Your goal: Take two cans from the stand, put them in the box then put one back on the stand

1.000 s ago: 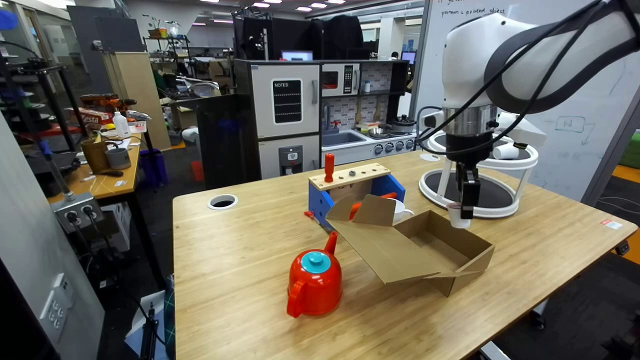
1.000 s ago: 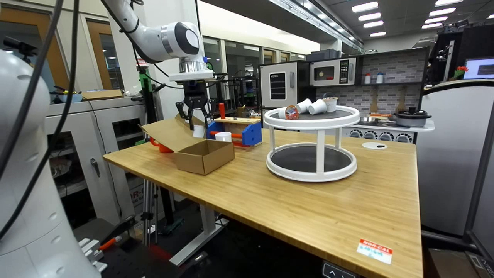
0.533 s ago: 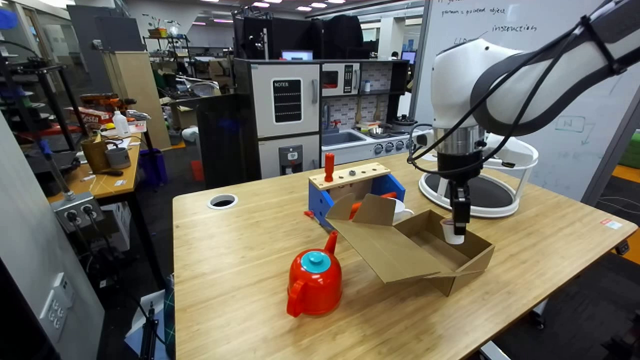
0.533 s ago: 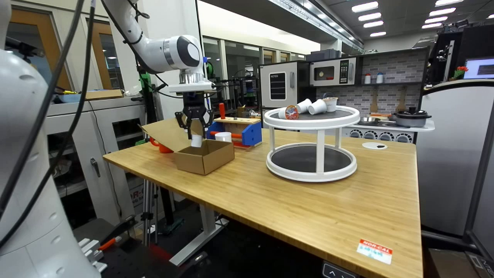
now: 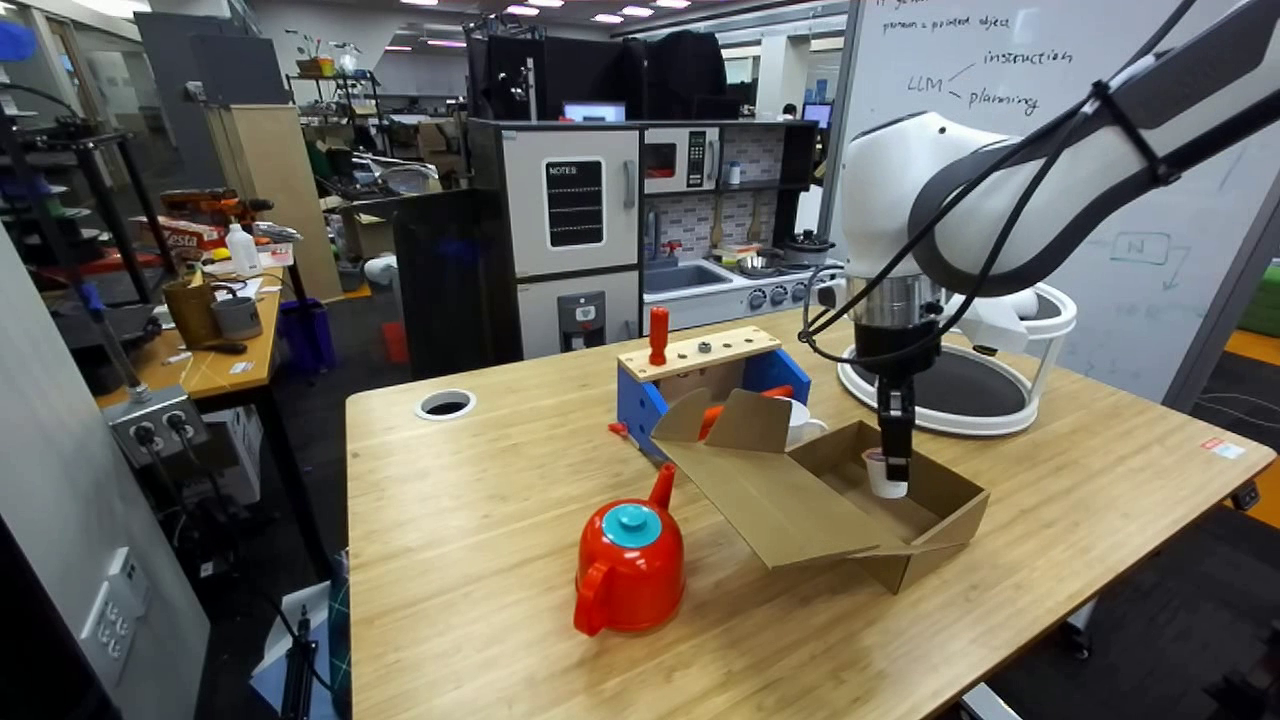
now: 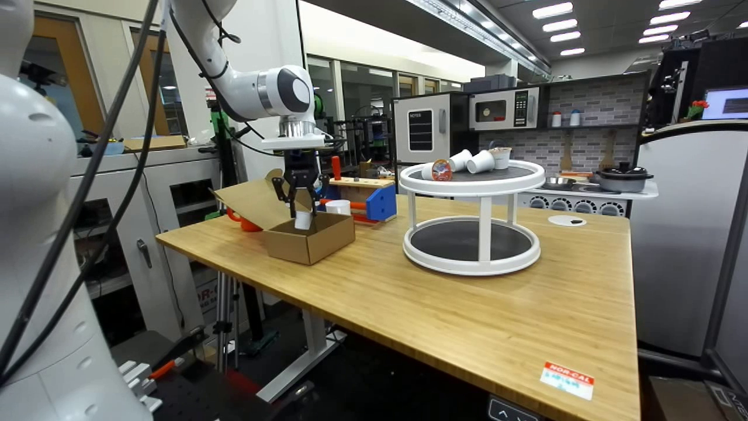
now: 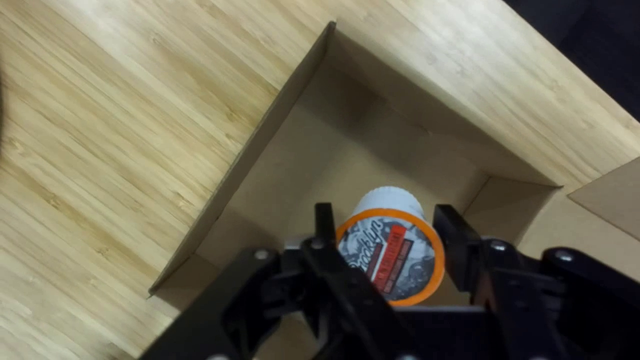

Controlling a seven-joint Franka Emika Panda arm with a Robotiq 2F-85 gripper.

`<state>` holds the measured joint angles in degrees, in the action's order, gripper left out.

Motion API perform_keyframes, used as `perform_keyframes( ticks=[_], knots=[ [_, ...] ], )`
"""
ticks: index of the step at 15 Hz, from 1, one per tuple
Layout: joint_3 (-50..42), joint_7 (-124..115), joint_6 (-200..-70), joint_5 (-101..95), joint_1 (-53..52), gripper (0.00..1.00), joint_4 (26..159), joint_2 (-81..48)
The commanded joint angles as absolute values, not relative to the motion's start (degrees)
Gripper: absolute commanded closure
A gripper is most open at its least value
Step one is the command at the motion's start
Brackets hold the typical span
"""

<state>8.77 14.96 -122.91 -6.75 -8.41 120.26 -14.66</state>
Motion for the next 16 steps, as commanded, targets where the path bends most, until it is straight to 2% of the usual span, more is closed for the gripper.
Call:
perform_keyframes(
  ticks=[1,16],
  knots=[
    [8.67,13.35,-123.47,-6.56,-8.21,0.73,119.31,-15.44],
    [6.2,5.46,-128.57,-9.75,-8.61,0.73,114.0,-22.11]
  ],
)
